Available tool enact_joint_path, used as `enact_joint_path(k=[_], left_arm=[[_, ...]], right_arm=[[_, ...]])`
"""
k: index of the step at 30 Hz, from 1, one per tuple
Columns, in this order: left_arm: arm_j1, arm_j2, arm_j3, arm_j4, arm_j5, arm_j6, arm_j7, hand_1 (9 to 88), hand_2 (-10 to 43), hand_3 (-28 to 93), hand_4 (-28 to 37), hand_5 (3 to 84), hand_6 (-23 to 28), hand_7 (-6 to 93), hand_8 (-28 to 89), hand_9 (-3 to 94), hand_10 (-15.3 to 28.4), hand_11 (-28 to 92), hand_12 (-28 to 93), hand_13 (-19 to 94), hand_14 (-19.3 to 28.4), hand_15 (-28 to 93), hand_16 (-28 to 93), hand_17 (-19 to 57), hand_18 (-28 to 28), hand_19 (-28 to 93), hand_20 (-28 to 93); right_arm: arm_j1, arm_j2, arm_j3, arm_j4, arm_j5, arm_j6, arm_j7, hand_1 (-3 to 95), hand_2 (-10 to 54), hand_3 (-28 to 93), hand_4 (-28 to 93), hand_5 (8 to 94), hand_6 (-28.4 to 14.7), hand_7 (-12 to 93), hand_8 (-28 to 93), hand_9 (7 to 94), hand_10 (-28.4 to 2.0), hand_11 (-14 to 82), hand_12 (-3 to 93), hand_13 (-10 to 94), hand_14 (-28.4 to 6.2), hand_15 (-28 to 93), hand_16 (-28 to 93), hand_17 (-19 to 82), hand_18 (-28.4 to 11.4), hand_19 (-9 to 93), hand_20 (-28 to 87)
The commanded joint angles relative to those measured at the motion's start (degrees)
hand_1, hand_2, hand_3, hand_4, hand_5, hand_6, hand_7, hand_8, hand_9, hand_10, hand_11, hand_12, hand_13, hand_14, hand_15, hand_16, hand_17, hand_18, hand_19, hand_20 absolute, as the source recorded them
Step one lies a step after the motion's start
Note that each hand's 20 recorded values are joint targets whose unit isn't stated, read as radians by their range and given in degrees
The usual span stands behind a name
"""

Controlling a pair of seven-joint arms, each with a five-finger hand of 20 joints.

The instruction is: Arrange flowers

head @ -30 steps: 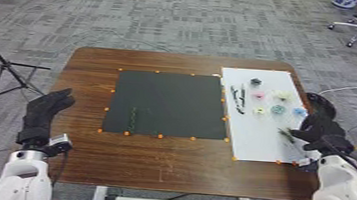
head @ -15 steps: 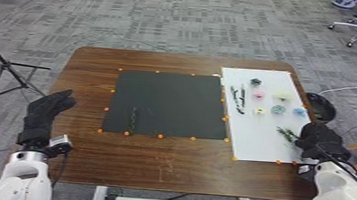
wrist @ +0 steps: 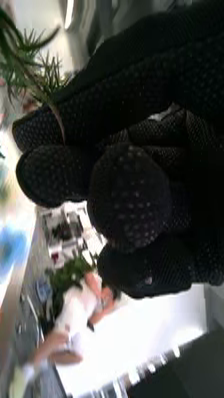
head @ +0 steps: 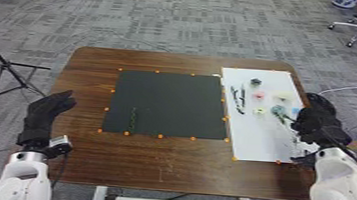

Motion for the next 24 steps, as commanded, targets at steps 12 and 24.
enact_joint_path(k=[12,24], left_arm=[[0.3,-0.17,-0.15,-0.54,-0.04,0.06,-0.39,23.6,4.9,67,-28.3,53.2,3.1,14.4,-7,52.9,15.2,23,13,43,18.9,23,1,8.9,13.8,16,22],[-0.3,-0.26,0.5,-0.24,-0.11,-0.18,-0.27,23.6,5.1,67,-28.3,53.4,3.2,14.4,-7,53.0,15.1,22,13,43,18.9,23,1,8.9,13.8,16,22]], right_arm=[[37.5,-7.3,-34.4,6.0,2.9,-3.8,-4.3,60.8,-9.5,55,-8,68.6,-3.3,46,12,90.8,-8.7,28.6,38.1,94,-1.7,52,34,66,-10.0,93,41],[46.0,-16.3,-45.5,14.3,2.1,-5.9,-4.6,60.5,-9.5,56,-8,68.6,-3.4,47,11,91.1,-8.6,28.4,38.1,94,-1.7,53,33,67,-9.9,93,41]])
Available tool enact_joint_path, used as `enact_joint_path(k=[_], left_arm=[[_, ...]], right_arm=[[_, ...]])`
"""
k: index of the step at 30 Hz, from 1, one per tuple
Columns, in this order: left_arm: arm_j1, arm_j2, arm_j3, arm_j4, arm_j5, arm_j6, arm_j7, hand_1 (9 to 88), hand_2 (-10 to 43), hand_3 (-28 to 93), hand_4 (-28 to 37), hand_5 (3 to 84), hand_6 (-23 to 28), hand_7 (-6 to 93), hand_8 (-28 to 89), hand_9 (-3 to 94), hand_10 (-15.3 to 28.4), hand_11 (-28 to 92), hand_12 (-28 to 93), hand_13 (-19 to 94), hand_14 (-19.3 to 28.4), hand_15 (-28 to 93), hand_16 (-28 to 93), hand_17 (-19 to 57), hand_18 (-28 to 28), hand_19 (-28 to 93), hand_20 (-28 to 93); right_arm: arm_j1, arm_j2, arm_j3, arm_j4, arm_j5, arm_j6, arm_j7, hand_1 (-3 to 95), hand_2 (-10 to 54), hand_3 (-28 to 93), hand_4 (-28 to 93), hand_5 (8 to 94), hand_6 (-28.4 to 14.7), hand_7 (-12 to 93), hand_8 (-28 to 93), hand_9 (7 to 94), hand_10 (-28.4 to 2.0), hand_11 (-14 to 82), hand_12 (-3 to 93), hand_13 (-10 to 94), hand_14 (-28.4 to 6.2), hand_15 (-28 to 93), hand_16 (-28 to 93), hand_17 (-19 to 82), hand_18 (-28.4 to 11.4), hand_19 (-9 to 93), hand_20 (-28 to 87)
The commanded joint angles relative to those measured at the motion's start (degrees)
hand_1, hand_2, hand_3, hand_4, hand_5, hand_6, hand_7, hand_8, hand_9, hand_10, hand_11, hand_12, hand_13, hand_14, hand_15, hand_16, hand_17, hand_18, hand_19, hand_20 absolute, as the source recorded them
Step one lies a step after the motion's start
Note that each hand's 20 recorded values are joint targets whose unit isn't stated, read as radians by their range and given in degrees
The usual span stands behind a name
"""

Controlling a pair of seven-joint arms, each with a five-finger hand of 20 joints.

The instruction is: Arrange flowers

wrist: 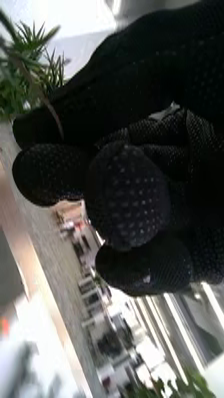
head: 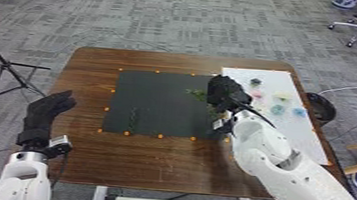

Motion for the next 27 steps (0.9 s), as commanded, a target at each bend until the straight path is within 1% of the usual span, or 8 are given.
enact_joint_path(k=[1,7,12,14,16,19,24,27], left_arm=[[-0.4,-0.35,0.56,-0.06,0.01,-0.24,-0.25,23.6,5.1,67,-28.3,53.4,3.1,14.5,-7,53.0,15.1,22,13,43,18.9,23,1,8.9,13.8,16,22],[-0.3,-0.6,0.74,0.05,-0.05,-0.56,-0.39,23.6,5.1,67,-28.3,53.4,3.2,14.4,-7,53.0,15.1,22,13,43,18.8,23,1,8.9,13.8,16,22],[0.1,-0.65,0.6,-0.08,-0.5,-0.3,-0.3,23.6,5.1,67,-28.3,53.4,3.1,14.3,-7,53.0,15.1,23,13,43,18.9,23,1,8.9,13.7,16,22],[-0.1,-0.54,0.71,0.02,-0.32,-0.61,-0.44,23.5,5.1,67,-28.3,53.4,3.2,14.3,-7,53.0,15.1,23,13,43,18.9,23,1,8.9,13.7,16,22],[-0.3,-0.41,0.87,0.08,-0.22,-0.83,-0.56,23.5,5.1,67,-28.3,53.3,3.2,14.2,-7,52.9,15.1,22,13,43,18.9,23,1,8.9,13.7,16,22],[-0.6,-0.15,1.15,0.2,-0.23,-0.96,-0.64,23.5,5.1,67,-28.3,53.3,3.2,14.3,-7,53.0,15.1,22,13,43,18.9,23,1,8.9,13.7,16,22],[-1.0,0.24,1.49,0.22,0.22,-1.32,-0.97,23.5,5.0,67,-28.3,53.4,3.2,14.2,-7,52.9,15.0,22,13,43,18.9,23,1,8.9,13.7,16,22],[-1.2,0.46,1.7,0.23,0.12,-1.44,-0.84,23.5,5.0,67,-28.3,53.4,3.2,14.3,-7,52.9,15.1,22,13,43,19.0,23,1,8.9,13.7,16,22]], right_arm=[[4.5,-6.2,-4.2,3.1,-1.5,-1.9,-0.8,60.5,-9.5,56,-8,68.6,-3.4,47,11,91.1,-8.6,28.4,38.1,94,-1.7,53,33,67,-9.8,93,41],[4.5,-7.9,-5.6,5.1,-0.7,-2.8,0.3,60.4,-9.5,56,-8,68.7,-3.4,47,11,91.2,-8.7,28.5,38.1,94,-1.7,53,33,67,-9.8,93,42],[5.1,-9.9,-6.5,7.1,2.8,-3.4,2.1,60.3,-9.5,56,-8,68.8,-3.7,47,11,91.2,-8.9,28.4,37.6,94,-1.8,53,33,66,-10.0,93,42],[5.6,-11.0,-6.9,7.9,5.6,-3.8,3.5,60.2,-9.5,56,-8,69.5,-3.9,46,10,91.6,-9.1,27.9,36.6,94,-1.8,53,33,66,-10.1,93,42],[6.5,-11.9,-8.2,8.9,6.2,-3.2,4.4,60.5,-9.5,56,-8,70.2,-3.9,46,9,92.8,-10.4,25.1,34.1,94,-2.0,52,33,66,-10.4,93,42],[7.8,-13.9,-9.5,10.5,8.2,-2.6,6.0,60.7,-9.5,55,-9,70.7,-3.6,46,8,93.2,-11.3,22.4,31.4,94,-2.2,52,33,66,-10.6,93,43],[9.4,-16.5,-10.8,12.6,10.2,-2.4,7.5,60.7,-9.5,55,-9,70.9,-3.4,45,8,93.6,-11.3,19.8,29.7,94,-2.2,52,32,66,-10.6,93,42],[10.1,-17.4,-11.6,13.1,12.0,-1.6,8.7,60.4,-9.5,54,-9,71.1,-3.4,44,8,93.7,-11.2,19.5,29.1,94,-2.2,51,32,66,-10.6,93,42]])
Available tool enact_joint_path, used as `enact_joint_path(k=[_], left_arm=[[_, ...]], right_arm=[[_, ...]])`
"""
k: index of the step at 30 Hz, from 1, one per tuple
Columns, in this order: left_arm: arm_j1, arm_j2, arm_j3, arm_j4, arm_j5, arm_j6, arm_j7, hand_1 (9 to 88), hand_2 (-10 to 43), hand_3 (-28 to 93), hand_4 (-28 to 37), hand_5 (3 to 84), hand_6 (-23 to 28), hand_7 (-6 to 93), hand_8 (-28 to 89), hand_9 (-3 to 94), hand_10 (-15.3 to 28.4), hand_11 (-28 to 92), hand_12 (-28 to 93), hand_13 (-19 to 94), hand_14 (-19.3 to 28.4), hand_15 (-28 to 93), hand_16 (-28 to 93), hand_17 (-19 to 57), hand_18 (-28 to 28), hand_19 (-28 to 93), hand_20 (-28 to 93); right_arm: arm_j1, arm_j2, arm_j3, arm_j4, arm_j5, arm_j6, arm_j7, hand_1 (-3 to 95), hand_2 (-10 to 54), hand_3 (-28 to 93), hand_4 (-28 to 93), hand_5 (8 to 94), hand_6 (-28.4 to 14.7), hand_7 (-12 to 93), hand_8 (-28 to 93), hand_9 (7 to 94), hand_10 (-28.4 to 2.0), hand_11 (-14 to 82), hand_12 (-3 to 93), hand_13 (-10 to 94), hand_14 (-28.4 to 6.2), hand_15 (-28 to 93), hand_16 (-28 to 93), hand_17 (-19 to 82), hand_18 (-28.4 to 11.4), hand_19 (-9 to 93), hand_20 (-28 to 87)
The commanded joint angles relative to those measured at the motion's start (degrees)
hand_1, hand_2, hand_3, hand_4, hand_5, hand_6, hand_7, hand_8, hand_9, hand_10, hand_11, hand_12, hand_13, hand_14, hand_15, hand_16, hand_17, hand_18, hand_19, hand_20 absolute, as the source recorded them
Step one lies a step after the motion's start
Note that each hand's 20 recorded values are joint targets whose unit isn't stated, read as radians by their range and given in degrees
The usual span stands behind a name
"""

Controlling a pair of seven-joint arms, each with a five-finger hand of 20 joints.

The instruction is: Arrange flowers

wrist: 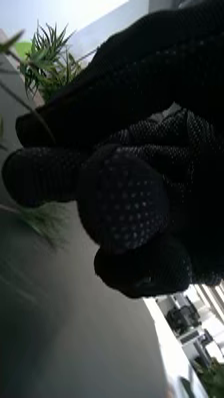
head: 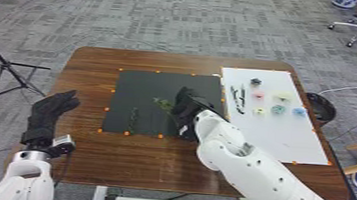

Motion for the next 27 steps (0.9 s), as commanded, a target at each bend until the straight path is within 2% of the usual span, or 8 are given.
enact_joint_path(k=[1,9,24,27], left_arm=[[-0.5,0.49,0.66,0.13,0.23,-1.25,-0.63,23.5,5.0,67,-28.3,53.4,3.2,14.3,-7,52.9,15.1,22,13,43,19.0,23,1,8.9,13.7,16,22],[-1.5,0.88,1.3,0.54,0.42,-1.83,-0.54,23.4,5.0,67,-28.3,53.4,3.3,14.2,-7,52.8,15.2,22,13,43,19.0,23,1,8.8,13.6,16,22],[-1.1,0.55,1.18,0.41,0.44,-1.89,-0.57,23.5,4.8,68,-28.3,53.2,3.3,14.2,-7,52.9,15.1,22,13,43,19.1,23,1,8.7,13.7,16,22],[-0.9,0.36,1.05,0.33,0.51,-1.98,-0.37,23.7,4.6,68,-28.3,53.1,3.3,14.1,-7,52.8,15.1,22,13,43,19.1,23,2,8.7,13.6,16,22]], right_arm=[[2.4,-4.4,-1.7,1.1,2.8,1.3,2.3,60.4,-9.5,54,-9,71.2,-3.4,44,8,93.7,-11.2,19.5,28.9,94,-2.2,51,32,66,-10.6,93,42],[3.4,-5.0,-2.3,1.5,4.2,2.3,2.9,56.8,-9.5,52,-5,72.5,-4.3,37,13,92.6,-10.4,20.6,26.7,94,-2.5,51,31,67,-10.4,93,41],[4.1,-4.8,-2.7,0.9,5.6,2.6,2.1,51.6,-9.5,48,-1,71.3,-5.0,35,15,91.0,-11.3,24.3,22.5,94,-2.6,50,31,66,-10.4,93,40],[3.8,-4.4,-2.1,0.0,6.7,3.0,1.6,47.1,-9.5,52,-2,71.2,-4.9,34,15,90.9,-11.6,24.7,21.9,94,-2.7,49,32,66,-10.4,93,40]])
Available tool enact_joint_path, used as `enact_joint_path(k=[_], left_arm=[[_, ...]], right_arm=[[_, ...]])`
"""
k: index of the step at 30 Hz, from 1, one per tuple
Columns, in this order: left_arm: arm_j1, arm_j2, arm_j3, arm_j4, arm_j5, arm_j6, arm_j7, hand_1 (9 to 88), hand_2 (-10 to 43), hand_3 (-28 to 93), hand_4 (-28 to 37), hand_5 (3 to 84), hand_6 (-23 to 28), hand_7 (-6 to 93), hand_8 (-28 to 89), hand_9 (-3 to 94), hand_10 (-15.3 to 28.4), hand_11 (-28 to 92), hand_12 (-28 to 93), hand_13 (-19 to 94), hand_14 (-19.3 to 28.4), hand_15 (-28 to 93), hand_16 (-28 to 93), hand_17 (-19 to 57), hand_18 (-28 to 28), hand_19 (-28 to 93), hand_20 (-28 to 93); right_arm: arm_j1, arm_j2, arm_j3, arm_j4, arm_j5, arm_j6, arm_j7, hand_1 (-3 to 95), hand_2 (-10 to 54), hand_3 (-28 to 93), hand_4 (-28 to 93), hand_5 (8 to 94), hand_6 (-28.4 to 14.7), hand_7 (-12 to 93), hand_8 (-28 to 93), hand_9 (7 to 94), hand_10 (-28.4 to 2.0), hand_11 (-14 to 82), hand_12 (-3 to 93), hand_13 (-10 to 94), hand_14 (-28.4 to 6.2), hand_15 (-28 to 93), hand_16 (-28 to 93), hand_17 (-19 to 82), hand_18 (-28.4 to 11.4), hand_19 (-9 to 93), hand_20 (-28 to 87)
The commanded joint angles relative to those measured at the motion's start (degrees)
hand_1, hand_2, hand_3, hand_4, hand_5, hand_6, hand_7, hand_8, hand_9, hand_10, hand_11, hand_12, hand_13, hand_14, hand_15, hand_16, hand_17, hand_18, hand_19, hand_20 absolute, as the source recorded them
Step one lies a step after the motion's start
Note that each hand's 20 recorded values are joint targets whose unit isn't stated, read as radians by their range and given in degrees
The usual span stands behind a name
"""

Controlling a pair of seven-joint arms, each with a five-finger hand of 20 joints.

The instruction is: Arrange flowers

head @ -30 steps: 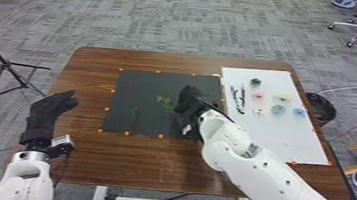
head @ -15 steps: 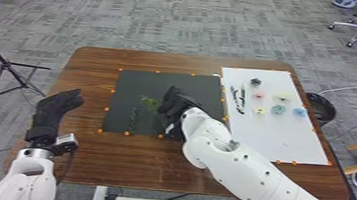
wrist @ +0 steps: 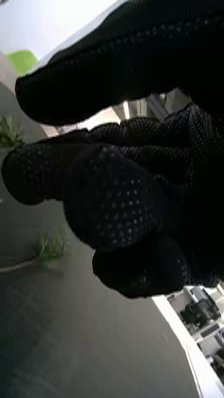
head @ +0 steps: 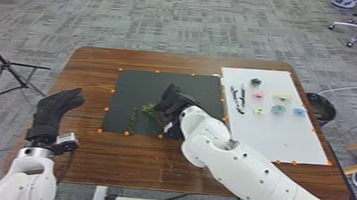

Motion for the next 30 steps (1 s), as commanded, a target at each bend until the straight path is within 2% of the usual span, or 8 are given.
enact_joint_path(k=[1,2,4,5,7,11,20,30], left_arm=[[0.7,-0.53,-0.21,-0.25,0.27,-0.65,-0.14,23.7,4.5,68,-28.3,53.1,3.3,14.2,-7,52.8,15.1,22,13,43,19.2,23,2,8.6,13.6,16,22],[0.7,-0.56,-0.2,-0.29,0.23,-0.69,-0.13,23.7,4.5,68,-28.3,53.1,3.3,14.2,-7,52.8,15.0,22,13,43,19.2,24,2,8.6,13.6,16,22],[0.8,-0.47,-0.41,-0.39,0.41,-0.61,-0.23,23.8,4.4,68,-28.3,53.1,3.3,14.3,-7,52.8,15.0,22,13,43,19.2,24,2,8.6,13.7,16,22],[1.0,-0.46,-0.57,-0.49,0.31,-0.5,-0.35,23.8,4.4,68,-28.3,53.1,3.2,14.3,-7,52.8,15.0,22,13,43,19.2,24,2,8.6,13.7,16,22],[1.2,-0.34,-0.67,-0.57,0.07,-0.27,-0.45,23.9,4.4,68,-28.3,53.1,3.3,14.3,-7,52.8,15.0,22,13,43,19.2,24,2,8.6,13.7,16,22],[1.7,-0.51,-1.05,-0.78,-0.05,-0.13,-0.58,24.0,4.4,68,-28.3,53.1,3.2,14.2,-7,52.9,15.0,22,13,43,19.3,24,2,8.6,13.7,16,22],[1.8,-0.62,-1.42,-0.88,0.21,-0.42,-0.71,24.2,4.5,67,-28.3,53.2,3.2,14.3,-7,52.8,15.1,22,13,43,19.3,24,2,8.6,13.7,16,22],[1.6,-0.73,-1.19,-0.86,0.29,-0.6,-0.61,24.2,4.5,67,-28.3,53.2,3.2,14.3,-7,52.8,15.1,22,13,43,19.3,24,2,8.6,13.7,16,22]], right_arm=[[0.3,0.5,1.1,-2.2,2.3,1.3,-1.3,45.3,-9.5,55,-3,71.1,-4.9,34,14,90.8,-11.7,24.8,22.0,94,-2.7,49,32,66,-10.5,93,41],[-0.2,1.3,1.5,-3.2,3.3,2.2,-1.5,42.0,-9.5,58,-5,71.3,-4.9,33,11,90.7,-11.9,24.7,22.0,94,-2.9,49,32,66,-10.5,93,41],[-0.9,3.0,2.4,-5.2,5.0,2.7,-1.5,36.3,-8.7,62,-6,71.6,-4.7,35,-5,90.5,-12.1,24.7,22.0,94,-3.1,49,32,66,-10.7,93,41],[-1.3,3.9,2.8,-6.2,5.7,2.9,-1.4,32.9,-5.7,61,-6,71.7,-4.8,36,-9,90.5,-12.1,24.7,22.0,94,-3.3,49,32,66,-11.0,93,41],[-2.3,5.8,3.8,-7.9,6.9,3.4,-1.1,29.2,-1.4,60,-6,71.9,-5.1,36,-10,90.3,-12.3,24.6,22.0,94,-3.6,49,32,66,-11.6,93,42],[-4.9,9.1,5.4,-10.7,10.0,3.5,-0.3,27.0,1.8,59,-6,71.9,-5.5,34,-9,89.5,-13.6,22.8,21.5,94,-4.4,48,33,65,-12.1,93,43],[-10.5,11.7,8.0,-13.2,11.6,-1.1,1.3,27.2,4.0,56,-6,71.0,-6.1,31,-8,87.3,-15.2,18.5,19.9,94,-5.6,44,35,64,-12.7,93,42],[-11.1,10.2,6.8,-13.4,13.2,-4.6,2.2,27.0,5.4,54,-6,73.2,-6.3,26,-8,86.7,-16.2,16.7,19.2,94,-5.9,43,36,63,-13.0,93,41]])
